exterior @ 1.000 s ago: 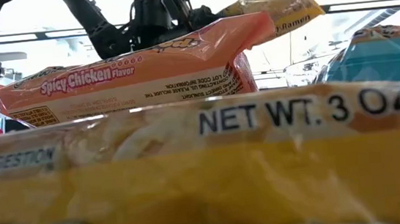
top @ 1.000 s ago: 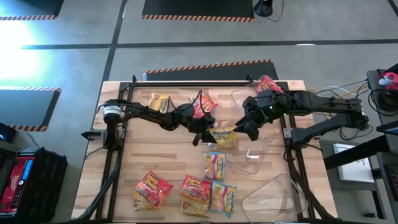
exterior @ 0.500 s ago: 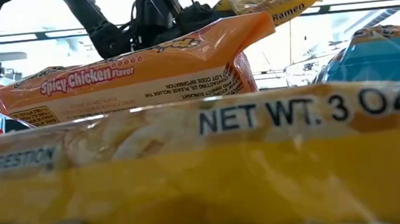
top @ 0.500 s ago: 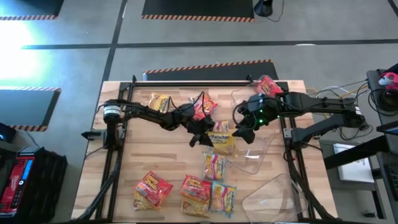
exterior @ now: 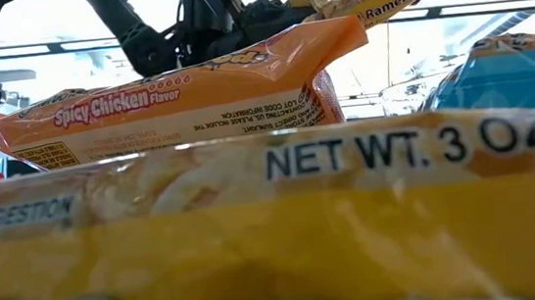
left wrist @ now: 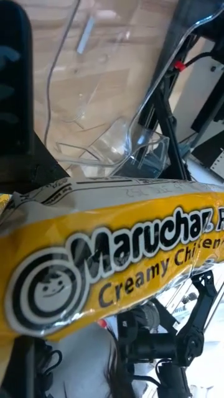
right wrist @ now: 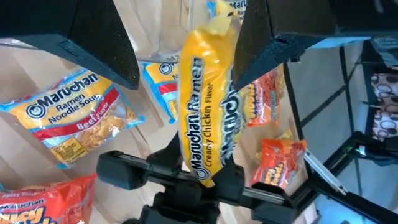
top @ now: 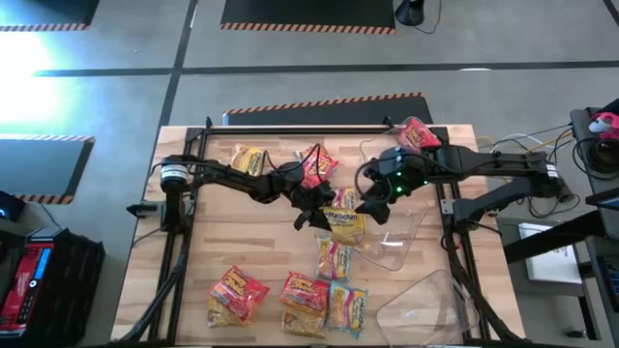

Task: Sort Maruchan noodles
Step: Put the yellow noodle pack into the middle transparent bin

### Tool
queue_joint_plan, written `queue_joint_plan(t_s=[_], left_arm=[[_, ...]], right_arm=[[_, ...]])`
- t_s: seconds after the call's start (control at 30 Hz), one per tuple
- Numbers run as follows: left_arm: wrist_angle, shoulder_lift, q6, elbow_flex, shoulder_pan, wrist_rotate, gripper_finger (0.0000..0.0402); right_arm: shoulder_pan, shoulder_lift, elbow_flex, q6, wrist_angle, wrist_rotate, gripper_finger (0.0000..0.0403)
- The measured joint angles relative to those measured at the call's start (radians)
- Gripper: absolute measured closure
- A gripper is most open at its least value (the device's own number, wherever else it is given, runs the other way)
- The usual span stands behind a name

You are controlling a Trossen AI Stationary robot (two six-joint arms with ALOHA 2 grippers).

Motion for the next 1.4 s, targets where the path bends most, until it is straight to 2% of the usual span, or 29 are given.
queue_joint_plan(t_s=[0.7, 0.9, 1.1, 1.4], left_arm=[[-0.014, 0.0, 0.024, 0.002, 0.0, 0.001, 0.0315], [-0.014, 0.0, 0.023, 0.002, 0.0, 0.004, 0.0315], [-0.013, 0.0, -0.015, 0.001, 0.0, 0.053, 0.0313], [-0.013, -0.001, -0.068, 0.001, 0.002, 0.05, 0.0283]], right_arm=[[0.002, 0.139, 0.003, -0.024, 0.075, -0.158, 0.0163], [0.002, 0.15, 0.003, -0.026, 0.073, -0.179, 0.019], [0.002, 0.146, 0.003, -0.025, 0.073, -0.186, 0.0224], [0.002, 0.143, 0.003, -0.035, 0.066, -0.184, 0.0275]])
